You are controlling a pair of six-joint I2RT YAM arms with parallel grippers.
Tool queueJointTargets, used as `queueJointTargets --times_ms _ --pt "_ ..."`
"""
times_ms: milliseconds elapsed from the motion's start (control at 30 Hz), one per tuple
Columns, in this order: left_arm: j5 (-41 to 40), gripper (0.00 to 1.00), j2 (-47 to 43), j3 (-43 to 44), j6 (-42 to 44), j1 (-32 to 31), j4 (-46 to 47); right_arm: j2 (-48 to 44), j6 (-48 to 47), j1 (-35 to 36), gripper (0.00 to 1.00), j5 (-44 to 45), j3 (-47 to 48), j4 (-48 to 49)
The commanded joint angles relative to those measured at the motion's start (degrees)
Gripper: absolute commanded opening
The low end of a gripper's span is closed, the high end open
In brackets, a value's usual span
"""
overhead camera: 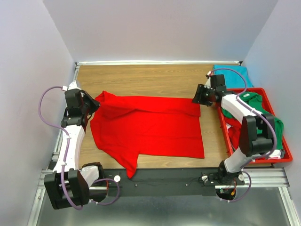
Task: Fold and stack the t-shirts
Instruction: Fold the tshirt
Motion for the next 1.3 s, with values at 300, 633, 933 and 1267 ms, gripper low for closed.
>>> queueJointTargets --times_ms 300,633,933,1267 --pt "3.89 0.0 -1.72 -3.72 -0.26 0.54 1.66 0.99 -4.97 25.87 0.55 -1.28 6.31 2.35" --pt "5.46 0.0 2.24 -4.16 0.62 0.1 3.24 14.7 -7.96 40.64 0.52 -1.02 14.57 9.82" --pt "7.23 0.0 -3.38 -3.64 -2.81 -0.78 0.7 13.84 -5.33 41.09 0.52 9.34 12.74 10.97" --pt "9.25 0.0 -6.02 -5.04 -3.77 -1.66 -1.59 8.73 -5.06 41.0 0.52 19.19 7.46 11.06"
